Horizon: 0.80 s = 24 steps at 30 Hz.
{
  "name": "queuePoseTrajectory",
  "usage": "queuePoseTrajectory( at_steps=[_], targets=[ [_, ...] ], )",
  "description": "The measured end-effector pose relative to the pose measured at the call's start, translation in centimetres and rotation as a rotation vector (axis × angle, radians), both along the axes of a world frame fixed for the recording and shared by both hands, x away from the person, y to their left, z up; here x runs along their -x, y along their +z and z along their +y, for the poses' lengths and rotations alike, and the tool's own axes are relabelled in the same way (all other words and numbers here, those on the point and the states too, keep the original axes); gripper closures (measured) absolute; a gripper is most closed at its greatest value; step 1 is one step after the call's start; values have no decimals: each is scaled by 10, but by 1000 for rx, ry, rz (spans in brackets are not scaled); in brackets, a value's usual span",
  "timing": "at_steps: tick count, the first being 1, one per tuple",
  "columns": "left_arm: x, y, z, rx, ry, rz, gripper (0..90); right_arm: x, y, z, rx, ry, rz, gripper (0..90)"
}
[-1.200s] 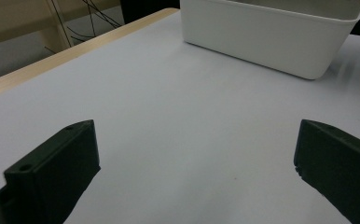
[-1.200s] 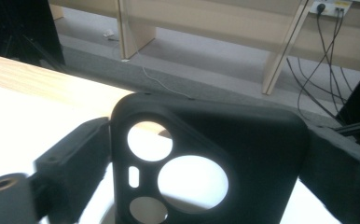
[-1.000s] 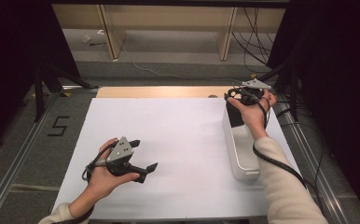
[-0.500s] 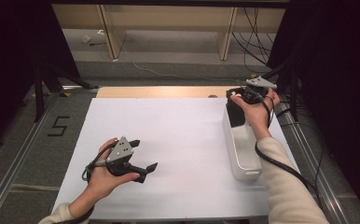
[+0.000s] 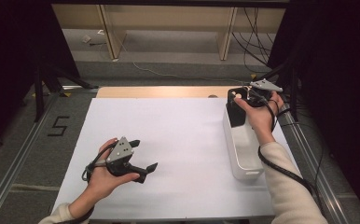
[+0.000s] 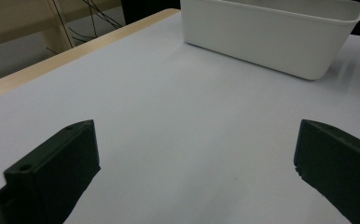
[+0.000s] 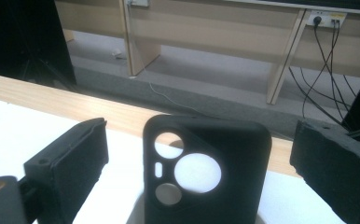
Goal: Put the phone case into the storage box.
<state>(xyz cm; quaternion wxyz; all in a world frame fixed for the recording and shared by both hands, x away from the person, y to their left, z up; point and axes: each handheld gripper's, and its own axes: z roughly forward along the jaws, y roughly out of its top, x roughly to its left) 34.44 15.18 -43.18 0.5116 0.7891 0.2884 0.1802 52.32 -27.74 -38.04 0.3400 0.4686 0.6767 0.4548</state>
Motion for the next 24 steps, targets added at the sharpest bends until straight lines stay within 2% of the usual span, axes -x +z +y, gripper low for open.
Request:
queuePoseTrajectory(
  at_steps=[10,24],
  targets=[
    [0,0,0,1,1,-1,0,14,2,2,1,7,-12,86],
    [0,0,0,-1,1,0,0,33,1,3,29,40,-9,98]
  ],
)
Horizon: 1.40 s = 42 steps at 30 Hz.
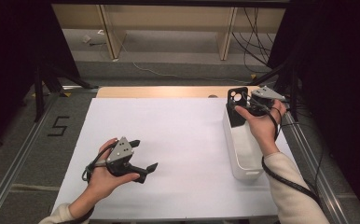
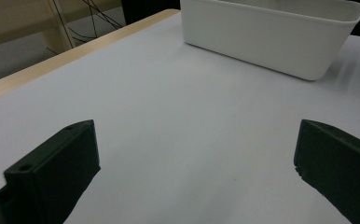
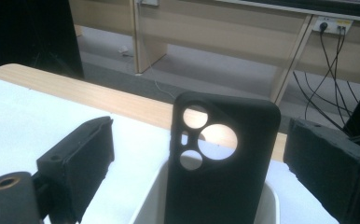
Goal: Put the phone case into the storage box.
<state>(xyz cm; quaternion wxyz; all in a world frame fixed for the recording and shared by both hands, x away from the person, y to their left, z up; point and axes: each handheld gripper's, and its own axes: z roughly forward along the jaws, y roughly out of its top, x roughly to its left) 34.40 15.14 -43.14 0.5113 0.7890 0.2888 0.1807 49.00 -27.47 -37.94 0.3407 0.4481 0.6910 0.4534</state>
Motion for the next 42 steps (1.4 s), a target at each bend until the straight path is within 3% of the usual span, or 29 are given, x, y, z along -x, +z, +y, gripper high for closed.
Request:
queuePoseTrajectory(
  at_steps=[29,42],
  targets=[
    [1,0,0,-2,0,-1,0,32,2,6,-1,90,-4,105],
    [1,0,0,-2,0,-2,0,51,0,5,-10,170,-13,106]
  ],
)
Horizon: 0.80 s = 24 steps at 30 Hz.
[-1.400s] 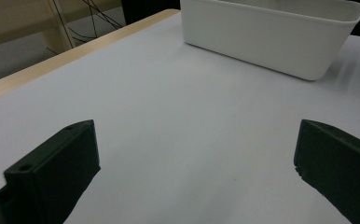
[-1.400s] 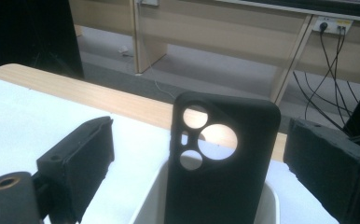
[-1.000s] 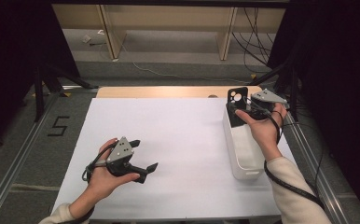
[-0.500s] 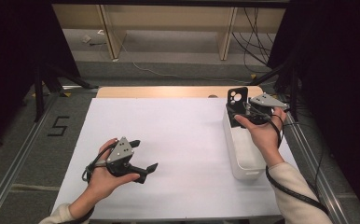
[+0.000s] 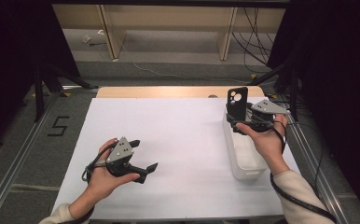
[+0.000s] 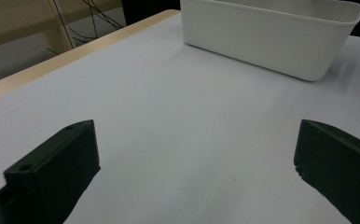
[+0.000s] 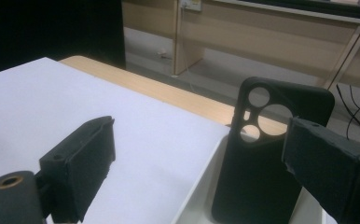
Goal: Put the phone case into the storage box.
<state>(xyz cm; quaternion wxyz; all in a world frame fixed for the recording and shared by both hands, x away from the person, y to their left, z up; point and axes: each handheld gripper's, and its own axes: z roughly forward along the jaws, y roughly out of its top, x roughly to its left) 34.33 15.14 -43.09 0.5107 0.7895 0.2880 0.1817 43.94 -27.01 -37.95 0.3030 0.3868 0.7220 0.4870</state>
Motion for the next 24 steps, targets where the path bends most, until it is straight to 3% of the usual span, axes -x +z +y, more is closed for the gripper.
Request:
queuePoseTrajectory(
  at_steps=[24],
  targets=[
    [0,0,1,3,5,-3,0,31,-6,-2,2,97,2,103]
  ],
)
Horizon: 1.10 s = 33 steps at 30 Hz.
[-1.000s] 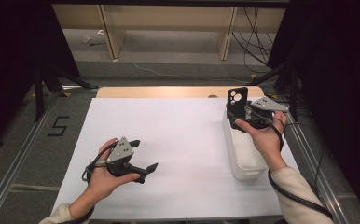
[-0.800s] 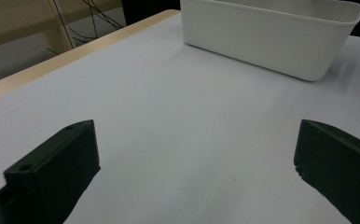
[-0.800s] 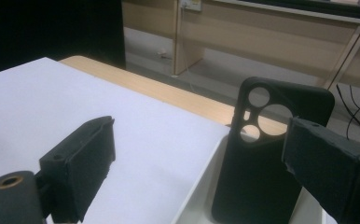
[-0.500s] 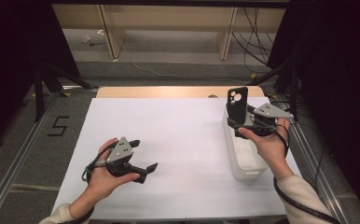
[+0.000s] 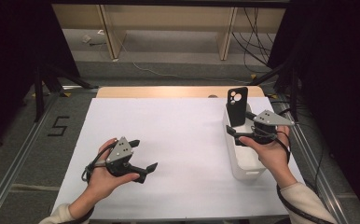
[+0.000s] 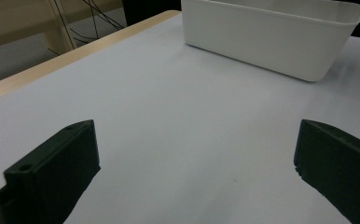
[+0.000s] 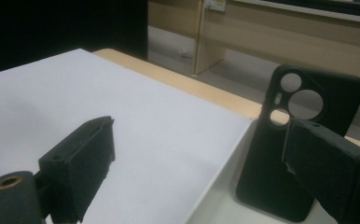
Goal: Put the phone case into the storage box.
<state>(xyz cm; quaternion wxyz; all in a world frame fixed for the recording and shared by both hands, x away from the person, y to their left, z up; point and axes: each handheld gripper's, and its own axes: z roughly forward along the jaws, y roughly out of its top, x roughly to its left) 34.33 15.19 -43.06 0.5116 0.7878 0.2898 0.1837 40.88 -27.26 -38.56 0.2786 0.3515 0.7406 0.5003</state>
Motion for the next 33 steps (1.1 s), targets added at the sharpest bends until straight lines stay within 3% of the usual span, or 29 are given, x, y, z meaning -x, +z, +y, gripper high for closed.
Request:
queuePoseTrajectory(
  at_steps=[18,33],
  targets=[
    [0,1,1,6,2,-1,0,24,-4,-4,-12,96,-6,121],
    [0,1,1,7,4,0,0,42,-10,-11,-16,104,-8,132]
  ],
)
